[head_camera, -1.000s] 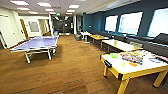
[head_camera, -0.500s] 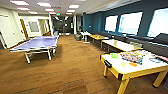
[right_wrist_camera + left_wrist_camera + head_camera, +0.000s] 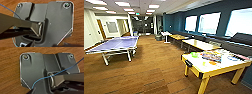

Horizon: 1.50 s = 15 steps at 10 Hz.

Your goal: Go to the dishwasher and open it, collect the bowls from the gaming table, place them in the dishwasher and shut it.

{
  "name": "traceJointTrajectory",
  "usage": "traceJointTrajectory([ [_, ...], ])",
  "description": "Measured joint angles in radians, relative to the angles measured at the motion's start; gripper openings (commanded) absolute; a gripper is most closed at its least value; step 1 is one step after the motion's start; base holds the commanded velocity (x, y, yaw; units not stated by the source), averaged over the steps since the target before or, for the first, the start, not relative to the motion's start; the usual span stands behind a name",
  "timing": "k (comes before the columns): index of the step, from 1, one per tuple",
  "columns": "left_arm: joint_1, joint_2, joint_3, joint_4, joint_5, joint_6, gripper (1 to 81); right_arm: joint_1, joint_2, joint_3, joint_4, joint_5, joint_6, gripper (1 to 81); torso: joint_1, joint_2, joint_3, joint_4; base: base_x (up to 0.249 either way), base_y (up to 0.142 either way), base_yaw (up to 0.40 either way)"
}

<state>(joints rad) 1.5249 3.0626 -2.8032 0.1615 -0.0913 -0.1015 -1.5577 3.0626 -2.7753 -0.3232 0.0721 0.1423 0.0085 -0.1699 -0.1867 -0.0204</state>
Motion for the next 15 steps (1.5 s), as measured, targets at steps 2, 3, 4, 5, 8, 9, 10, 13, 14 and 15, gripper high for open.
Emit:
traceJointTrajectory([
  [2,-0.014,-0.004,-0.001,0.0,-0.003,0.0,81.1,-0.008,0.008,0.002,0.0,-0.002,0.0,81.1,0.0,0.0,0.0,0.0,0.0,0.0,-0.349],
  [3,-0.013,-0.004,-0.002,0.0,-0.002,0.0,81.1,-0.008,0.007,0.002,0.0,-0.002,0.0,81.1,0.0,0.0,0.0,0.0,0.0,0.0,-0.352],
  [4,-0.011,-0.003,-0.002,0.0,-0.001,0.0,81.1,-0.008,0.004,0.002,0.0,-0.002,0.0,81.1,0.0,0.0,0.0,0.0,0.0,0.0,-0.354],
  [5,-0.011,0.0,-0.001,0.0,-0.001,0.0,81.1,-0.008,0.004,0.002,0.0,-0.002,0.0,81.1,0.0,0.0,0.0,0.0,0.0,0.0,-0.356],
  [8,-0.011,-0.001,-0.001,0.0,-0.002,0.0,81.1,-0.006,0.004,0.002,0.0,-0.002,0.0,81.1,0.0,0.0,0.0,0.0,0.0,0.0,-0.355],
  [9,-0.012,-0.001,-0.001,0.0,-0.003,0.0,81.1,-0.004,0.005,0.002,0.0,-0.006,0.0,81.1,0.0,0.0,0.0,0.0,0.0,0.0,-0.356],
  [10,-0.012,-0.001,-0.001,0.0,-0.002,0.0,81.1,-0.004,0.005,0.002,0.0,-0.006,0.001,81.1,0.0,0.0,0.0,0.0,0.0,0.0,-0.355],
  [13,-0.014,-0.001,-0.001,0.0,-0.003,0.0,81.1,-0.004,0.005,0.002,0.0,-0.011,0.001,81.1,0.0,0.0,0.0,0.0,0.0,0.0,-0.362],
  [14,-0.014,-0.001,-0.001,0.0,-0.003,0.0,81.1,-0.004,0.004,0.002,0.0,-0.011,0.001,81.1,0.0,0.0,0.0,0.0,0.0,0.0,-0.362],
  [15,-0.014,-0.001,-0.001,0.0,-0.003,0.0,81.1,-0.004,0.005,0.002,0.0,-0.011,0.001,81.1,0.0,0.0,0.0,0.0,0.0,0.0,-0.361],
])
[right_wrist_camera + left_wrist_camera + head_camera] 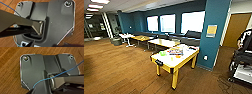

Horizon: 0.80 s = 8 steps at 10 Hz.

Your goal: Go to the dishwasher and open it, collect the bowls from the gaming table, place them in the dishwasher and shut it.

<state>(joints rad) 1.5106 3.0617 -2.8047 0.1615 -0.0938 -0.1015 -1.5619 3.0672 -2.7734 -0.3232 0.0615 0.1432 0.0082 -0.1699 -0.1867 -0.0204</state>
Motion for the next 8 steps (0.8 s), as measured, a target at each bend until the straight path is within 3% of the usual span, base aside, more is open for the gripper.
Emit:
traceJointTrajectory([
  [5,0.0,-0.001,0.0,0.0,0.0,0.0,81.1,0.0,0.004,0.0,0.0,0.0,0.0,81.1,0.0,0.0,0.0,0.0,0.0,0.0,-0.34],
  [8,-0.003,0.0,0.001,0.0,-0.006,0.0,81.1,0.003,0.01,0.0,0.0,-0.001,0.0,81.1,0.0,0.0,0.0,0.0,0.0,0.0,-0.045],
])
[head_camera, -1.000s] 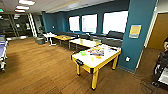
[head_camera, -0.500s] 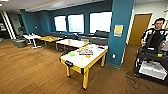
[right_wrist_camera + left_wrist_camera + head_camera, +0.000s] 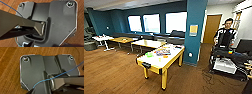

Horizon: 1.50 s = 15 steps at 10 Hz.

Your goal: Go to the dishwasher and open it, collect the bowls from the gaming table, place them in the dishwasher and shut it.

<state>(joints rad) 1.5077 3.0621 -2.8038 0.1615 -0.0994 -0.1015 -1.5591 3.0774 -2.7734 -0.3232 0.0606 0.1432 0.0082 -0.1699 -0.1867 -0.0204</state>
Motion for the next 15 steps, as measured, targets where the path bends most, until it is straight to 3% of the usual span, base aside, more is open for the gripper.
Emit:
traceJointTrajectory([
  [15,0.006,0.0,0.0,0.0,-0.002,0.0,81.1,-0.002,-0.005,-0.002,0.0,-0.001,0.0,81.1,0.0,0.0,0.0,0.0,0.01,0.0,0.0],
])
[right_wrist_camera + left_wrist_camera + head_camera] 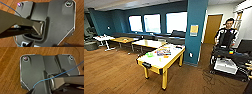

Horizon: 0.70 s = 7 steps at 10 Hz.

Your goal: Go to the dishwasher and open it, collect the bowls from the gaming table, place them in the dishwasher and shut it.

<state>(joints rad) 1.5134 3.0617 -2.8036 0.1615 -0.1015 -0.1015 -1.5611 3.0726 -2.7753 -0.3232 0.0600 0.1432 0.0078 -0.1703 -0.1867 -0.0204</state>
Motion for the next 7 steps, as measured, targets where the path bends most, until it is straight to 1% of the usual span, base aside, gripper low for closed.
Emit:
traceJointTrajectory([
  [7,0.0,0.0,0.0,0.0,0.0,0.0,81.1,0.001,0.0,0.0,0.0,0.001,0.0,81.1,0.0,0.0,0.0,0.0,0.085,0.0,0.0],
])
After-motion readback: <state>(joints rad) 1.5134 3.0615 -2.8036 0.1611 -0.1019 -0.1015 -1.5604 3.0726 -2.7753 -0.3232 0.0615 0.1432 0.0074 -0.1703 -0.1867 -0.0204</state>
